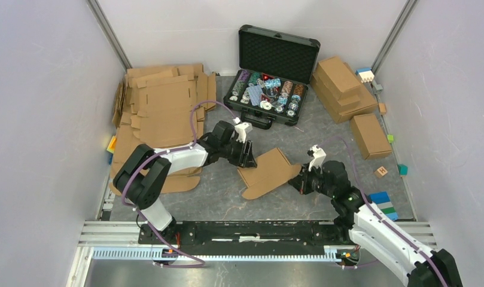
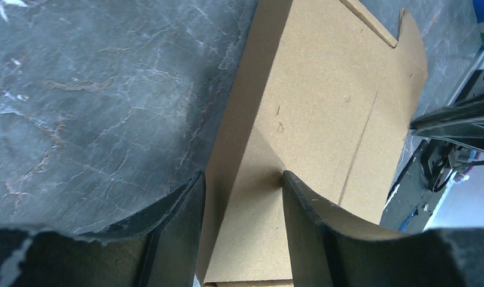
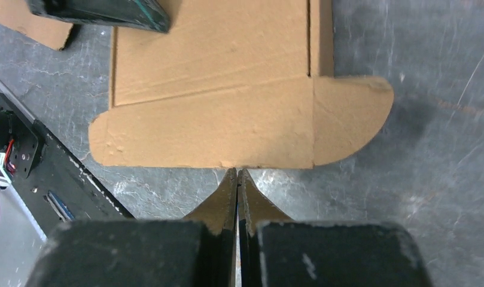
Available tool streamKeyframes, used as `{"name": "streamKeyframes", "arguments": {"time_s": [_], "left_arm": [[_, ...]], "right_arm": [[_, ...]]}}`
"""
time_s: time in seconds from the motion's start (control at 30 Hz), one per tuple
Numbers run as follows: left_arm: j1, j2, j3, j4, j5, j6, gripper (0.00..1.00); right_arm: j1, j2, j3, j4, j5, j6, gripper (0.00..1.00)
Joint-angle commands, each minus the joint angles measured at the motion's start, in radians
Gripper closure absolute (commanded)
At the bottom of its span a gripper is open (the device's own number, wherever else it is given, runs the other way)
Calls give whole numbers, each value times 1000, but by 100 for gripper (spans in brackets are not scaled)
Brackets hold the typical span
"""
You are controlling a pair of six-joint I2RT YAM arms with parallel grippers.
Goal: Fold the paper box
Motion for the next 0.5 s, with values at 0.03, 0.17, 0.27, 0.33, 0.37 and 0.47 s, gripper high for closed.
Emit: {"name": "streamKeyframes", "arguments": {"time_s": [0.03,0.17,0.27,0.33,0.37,0.47], "left_arm": [[41,20,-1,-76,-135,-16,44],[84,46,2,-87,-153,-61,44],[108,61,-3,-81,-155,-95,44],[128,66,-8,-84,-171,-107,44],[134,63,-13,-81,-174,-114,44],[151,51,-35,-38,-146,-138,44]], "right_arm": [[6,77,214,-144,0,-207,96],[5,141,256,-204,-25,-265,95],[5,166,232,-180,-44,-262,95],[5,186,213,-150,-64,-257,96],[6,194,201,-134,-71,-250,96],[9,229,165,-54,-85,-221,97]]}}
